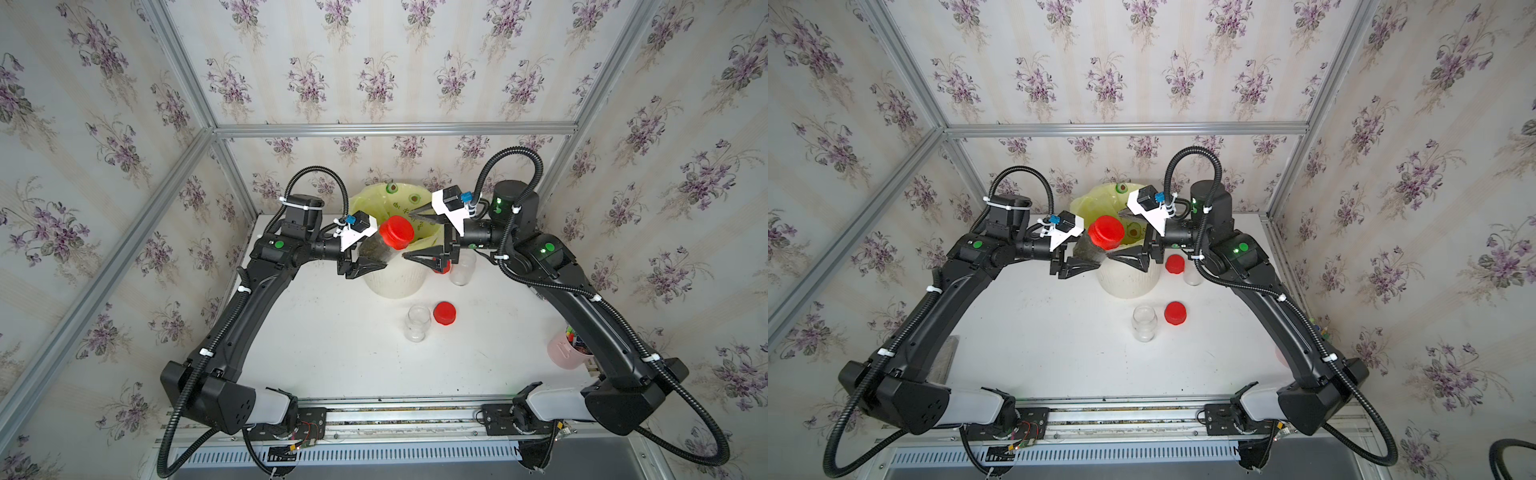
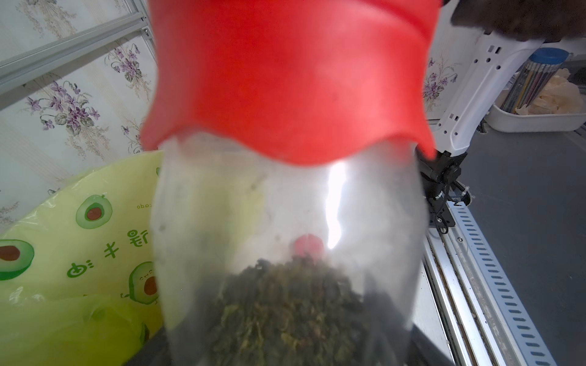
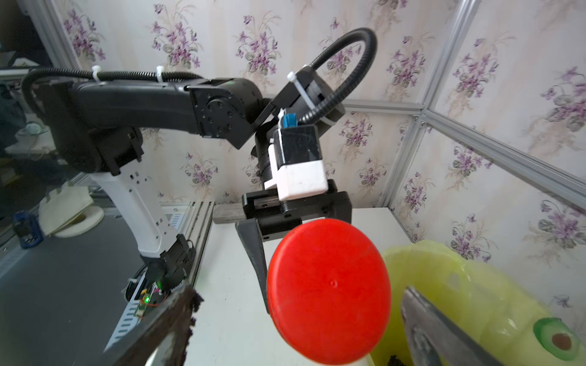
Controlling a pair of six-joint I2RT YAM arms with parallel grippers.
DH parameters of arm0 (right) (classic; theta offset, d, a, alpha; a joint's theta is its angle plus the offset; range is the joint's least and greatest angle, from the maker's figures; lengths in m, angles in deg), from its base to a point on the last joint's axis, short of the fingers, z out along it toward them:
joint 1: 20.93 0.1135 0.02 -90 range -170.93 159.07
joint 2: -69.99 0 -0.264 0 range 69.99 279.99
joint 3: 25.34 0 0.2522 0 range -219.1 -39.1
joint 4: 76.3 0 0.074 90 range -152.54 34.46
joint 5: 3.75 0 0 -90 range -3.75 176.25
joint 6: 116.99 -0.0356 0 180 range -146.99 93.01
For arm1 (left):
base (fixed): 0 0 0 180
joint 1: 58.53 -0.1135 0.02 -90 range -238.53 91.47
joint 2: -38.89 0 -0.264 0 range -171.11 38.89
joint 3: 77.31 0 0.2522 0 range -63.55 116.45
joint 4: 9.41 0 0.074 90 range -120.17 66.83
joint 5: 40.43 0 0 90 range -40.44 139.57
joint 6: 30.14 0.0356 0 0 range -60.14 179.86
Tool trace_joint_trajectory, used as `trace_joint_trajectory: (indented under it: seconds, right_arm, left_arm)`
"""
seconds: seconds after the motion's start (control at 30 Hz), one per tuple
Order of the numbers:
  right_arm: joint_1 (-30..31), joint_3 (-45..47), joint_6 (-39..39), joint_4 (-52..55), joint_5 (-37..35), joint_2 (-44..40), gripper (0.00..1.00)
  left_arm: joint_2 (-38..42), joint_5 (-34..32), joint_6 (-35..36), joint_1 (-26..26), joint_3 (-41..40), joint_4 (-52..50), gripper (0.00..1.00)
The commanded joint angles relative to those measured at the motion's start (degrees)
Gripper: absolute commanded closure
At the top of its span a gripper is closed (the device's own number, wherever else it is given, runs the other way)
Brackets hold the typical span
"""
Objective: Empty moldy tea leaves from jars
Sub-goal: Unscrew the lid from the jar.
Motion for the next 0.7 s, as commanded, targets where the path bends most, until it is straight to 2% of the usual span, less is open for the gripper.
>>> trace_joint_trajectory:
  seconds: [0.0, 0.13, 0.23, 0.4, 0.67]
  right_arm:
    - [0.13, 0.45, -11.92, -4.8, -6.69, -1.64, 0.02]
    - [0.41, 0.54, -18.74, -2.84, -13.44, -2.89, 0.02]
    - [0.98, 0.83, -20.94, -1.12, -14.28, -3.03, 0.02]
    - [3.01, 1.37, -22.95, 0.93, -18.46, -2.23, 0.03]
    - [5.31, 1.96, -23.1, 1.33, -20.0, -0.43, 0.04]
  left_arm:
    - [-0.06, -0.32, 0.21, -0.04, 0.45, 0.73, 0.25]
    - [-0.06, -0.54, 0.29, -0.04, 0.49, 0.79, 0.25]
    - [-0.06, -0.57, 0.3, -0.04, 0.36, 0.74, 0.25]
    - [0.02, -0.42, 0.33, -0.03, 0.41, 0.76, 0.25]
    - [0.02, -0.4, 0.27, -0.01, 0.41, 0.69, 0.25]
